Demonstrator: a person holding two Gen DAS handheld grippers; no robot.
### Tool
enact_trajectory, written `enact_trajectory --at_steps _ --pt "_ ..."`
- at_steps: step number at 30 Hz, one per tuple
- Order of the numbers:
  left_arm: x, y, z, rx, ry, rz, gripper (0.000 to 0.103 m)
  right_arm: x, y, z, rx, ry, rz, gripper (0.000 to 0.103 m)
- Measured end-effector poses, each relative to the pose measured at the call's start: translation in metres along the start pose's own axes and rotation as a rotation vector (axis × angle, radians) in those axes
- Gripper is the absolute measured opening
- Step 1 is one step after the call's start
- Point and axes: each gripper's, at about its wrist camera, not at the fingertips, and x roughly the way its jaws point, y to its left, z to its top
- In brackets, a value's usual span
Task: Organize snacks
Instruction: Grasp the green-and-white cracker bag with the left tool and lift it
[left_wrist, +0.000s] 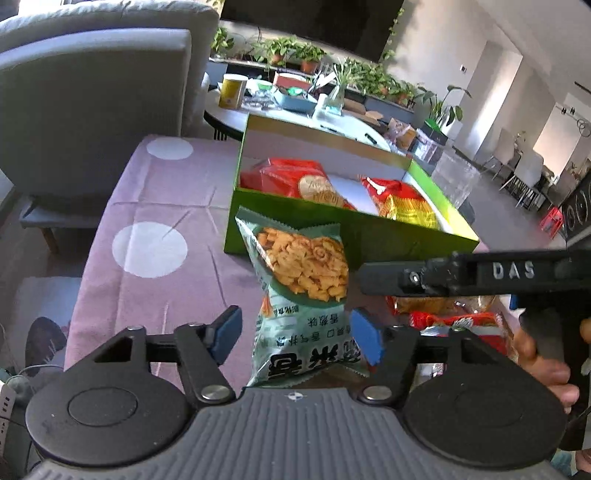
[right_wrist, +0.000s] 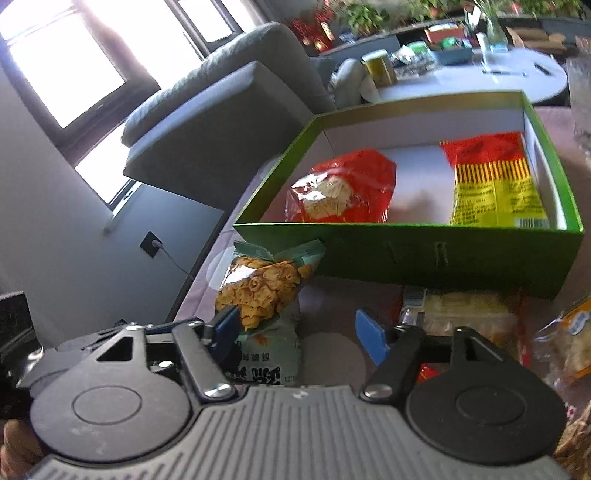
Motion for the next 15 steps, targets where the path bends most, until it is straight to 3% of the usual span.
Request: enact_trajectory --at_steps 15 --pt "0.016 0.009 -0.008 -0.018 0.031 -0.026 0.061 0.03 0.0 0.0 0.043 0.069 0.066 0.057"
